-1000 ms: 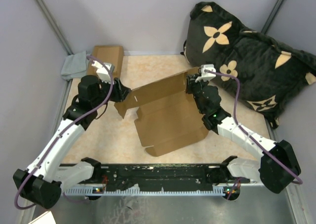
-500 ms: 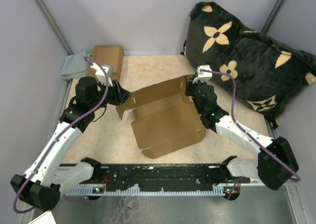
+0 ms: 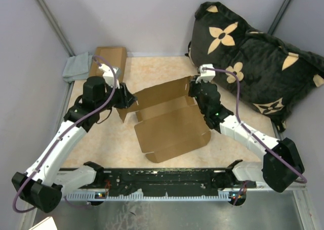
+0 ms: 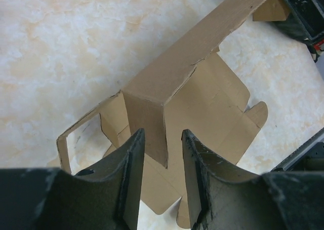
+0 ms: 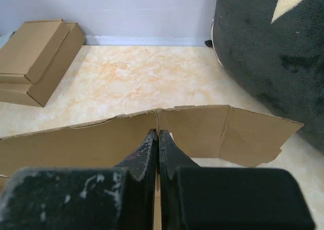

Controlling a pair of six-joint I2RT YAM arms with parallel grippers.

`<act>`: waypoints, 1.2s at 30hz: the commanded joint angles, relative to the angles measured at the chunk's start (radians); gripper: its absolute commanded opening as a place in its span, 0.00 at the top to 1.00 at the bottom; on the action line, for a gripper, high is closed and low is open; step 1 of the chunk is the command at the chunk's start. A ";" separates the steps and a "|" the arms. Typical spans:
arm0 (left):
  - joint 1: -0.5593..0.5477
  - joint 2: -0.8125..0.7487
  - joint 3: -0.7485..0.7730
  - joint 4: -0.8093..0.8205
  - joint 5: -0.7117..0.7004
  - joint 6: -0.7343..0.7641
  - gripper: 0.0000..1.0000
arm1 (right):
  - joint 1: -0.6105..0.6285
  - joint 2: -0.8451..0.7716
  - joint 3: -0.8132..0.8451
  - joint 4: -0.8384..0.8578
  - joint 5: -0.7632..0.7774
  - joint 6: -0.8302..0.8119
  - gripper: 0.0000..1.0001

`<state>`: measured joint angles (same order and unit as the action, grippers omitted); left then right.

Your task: Fold the paper box

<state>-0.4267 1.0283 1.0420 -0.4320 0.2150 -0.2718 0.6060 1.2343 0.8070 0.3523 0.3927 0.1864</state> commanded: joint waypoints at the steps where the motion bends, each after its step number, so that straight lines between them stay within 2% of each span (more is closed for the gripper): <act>1: -0.016 0.045 0.047 -0.033 -0.057 0.015 0.59 | 0.009 0.001 0.063 0.020 0.008 0.012 1.00; 7: -0.049 0.131 0.108 -0.105 -0.178 0.031 0.66 | 0.008 -0.005 0.076 -0.020 0.006 0.004 1.00; 12: -0.067 0.142 0.125 -0.126 -0.256 0.024 0.74 | 0.008 -0.006 0.104 -0.092 0.012 0.025 1.00; 15: -0.068 0.143 0.124 -0.112 -0.294 0.010 0.90 | 0.009 -0.006 0.129 -0.166 0.000 0.056 1.00; 19: -0.067 0.122 0.095 -0.019 -0.333 0.012 1.00 | 0.009 -0.018 0.135 -0.231 -0.021 0.092 1.00; 23: -0.068 0.129 0.094 0.071 -0.373 0.033 1.00 | 0.008 -0.021 0.129 -0.252 -0.036 0.120 1.00; 29: -0.067 0.181 0.157 0.107 -0.413 0.075 1.00 | 0.008 0.005 0.157 -0.256 -0.038 0.127 0.99; 33: -0.068 0.172 0.098 0.163 -0.435 0.084 1.00 | 0.008 0.030 0.177 -0.262 -0.037 0.130 0.97; 35: -0.067 0.148 0.039 0.206 -0.446 0.086 1.00 | 0.008 0.038 0.182 -0.271 -0.051 0.134 0.93; 36: -0.067 0.134 0.007 0.231 -0.450 0.088 1.00 | 0.008 0.039 0.182 -0.277 -0.066 0.133 0.87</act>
<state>-0.4892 1.2091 1.1282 -0.3286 -0.1967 -0.2066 0.6086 1.2579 0.9382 0.0772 0.3382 0.3046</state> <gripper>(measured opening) 0.008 0.062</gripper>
